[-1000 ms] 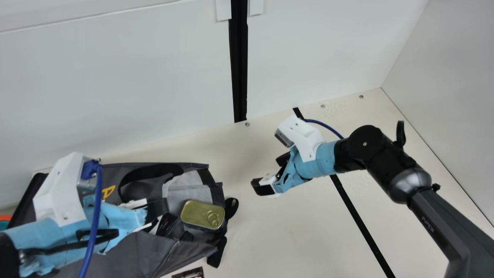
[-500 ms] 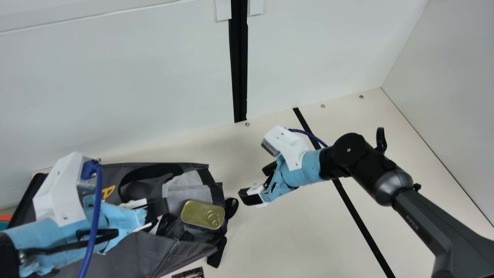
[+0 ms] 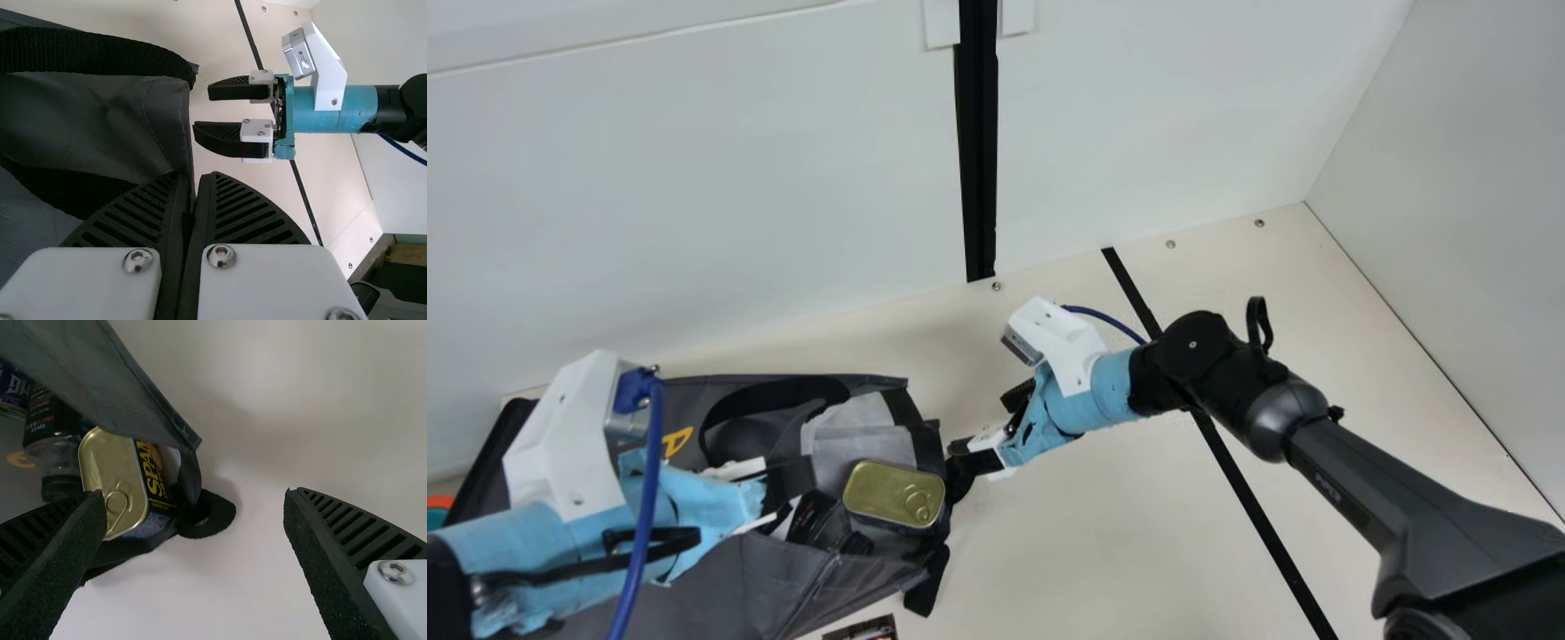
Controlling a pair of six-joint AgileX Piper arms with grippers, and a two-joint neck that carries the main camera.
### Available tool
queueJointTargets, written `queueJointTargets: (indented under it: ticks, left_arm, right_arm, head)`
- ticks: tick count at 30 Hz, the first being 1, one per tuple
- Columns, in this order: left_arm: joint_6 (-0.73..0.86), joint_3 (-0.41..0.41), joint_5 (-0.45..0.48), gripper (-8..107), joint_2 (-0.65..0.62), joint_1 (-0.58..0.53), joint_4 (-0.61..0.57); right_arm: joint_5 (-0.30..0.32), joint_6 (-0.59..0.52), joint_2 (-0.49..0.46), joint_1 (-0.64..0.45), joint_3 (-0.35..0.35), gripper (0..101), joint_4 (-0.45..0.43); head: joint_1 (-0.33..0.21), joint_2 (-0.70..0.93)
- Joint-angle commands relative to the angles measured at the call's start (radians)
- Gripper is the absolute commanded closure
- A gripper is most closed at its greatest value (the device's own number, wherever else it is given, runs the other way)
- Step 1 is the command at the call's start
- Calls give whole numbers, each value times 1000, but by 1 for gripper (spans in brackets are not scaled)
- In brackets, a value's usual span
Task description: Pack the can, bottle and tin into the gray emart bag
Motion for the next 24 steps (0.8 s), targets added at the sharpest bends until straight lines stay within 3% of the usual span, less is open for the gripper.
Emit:
queueJointTargets:
  ticks: [1, 24]
  left_arm:
    - [0, 0, 0, 89, 0, 0, 0]
    - [0, 0, 0, 89, 0, 0, 0]
  right_arm:
    - [0, -8, 13, 5, -2, 10, 11]
    - [-35, -79, 159, 72, -55, 10, 133]
  head:
    - [-23, -1]
    - [-23, -1]
